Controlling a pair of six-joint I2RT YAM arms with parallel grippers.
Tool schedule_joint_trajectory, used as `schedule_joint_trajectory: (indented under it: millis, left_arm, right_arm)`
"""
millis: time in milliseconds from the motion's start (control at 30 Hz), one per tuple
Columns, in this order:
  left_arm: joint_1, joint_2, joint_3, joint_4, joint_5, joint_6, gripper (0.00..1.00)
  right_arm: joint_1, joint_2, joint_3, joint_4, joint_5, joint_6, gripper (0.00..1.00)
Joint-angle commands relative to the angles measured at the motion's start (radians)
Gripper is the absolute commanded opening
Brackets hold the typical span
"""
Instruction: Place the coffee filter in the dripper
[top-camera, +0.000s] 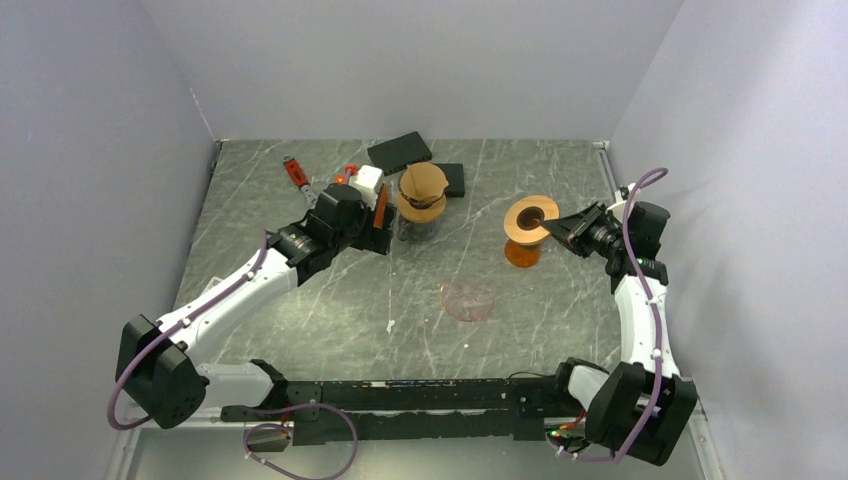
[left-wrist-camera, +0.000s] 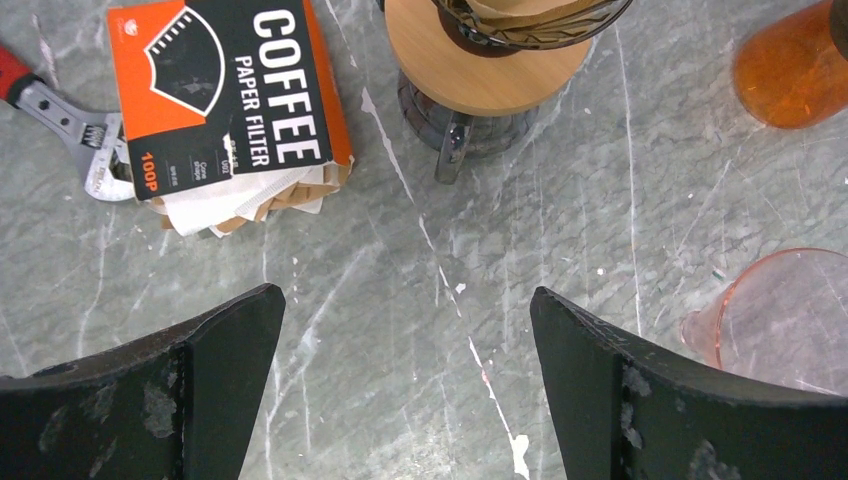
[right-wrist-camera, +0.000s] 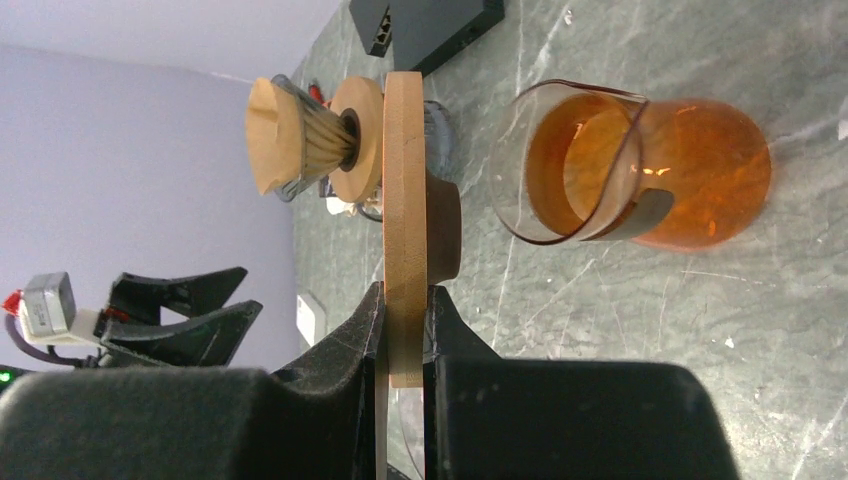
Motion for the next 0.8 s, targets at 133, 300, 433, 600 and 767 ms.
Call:
schedule_joint_trajectory:
  millis: [133,300,433,600,767]
  left_arm:
    - [0.0,0.029,-0.003,0.012,0.042,-0.055,0.99]
    - [0.001,0.041,-0.001,0.019,0.049,-0.074,0.99]
    - [0.0,0.045,-0.003,0.021,0.062,-0.077,0.99]
    - [0.0,0.052,0.0,0.01,0.055,-0.076,0.99]
    - [0.0,0.051,-0.004,0.007,0.052,-0.072,0.99]
  right_arm:
    - [-0.049,0.016,-0.046,0.184,-0.073,0.093,0.0]
    - [-0.063,0.038,-0.066,0.212,-0.083,0.106,0.0]
    - [-0.07,0.063,-0.085,0.237,-0.083,0.111,0.0]
    - [-0.075,0.093,-0.128,0.274,-0.096,0.129,0.0]
    - [-0.075,0.134,-0.138,0.309,-0.105,0.123,0.0]
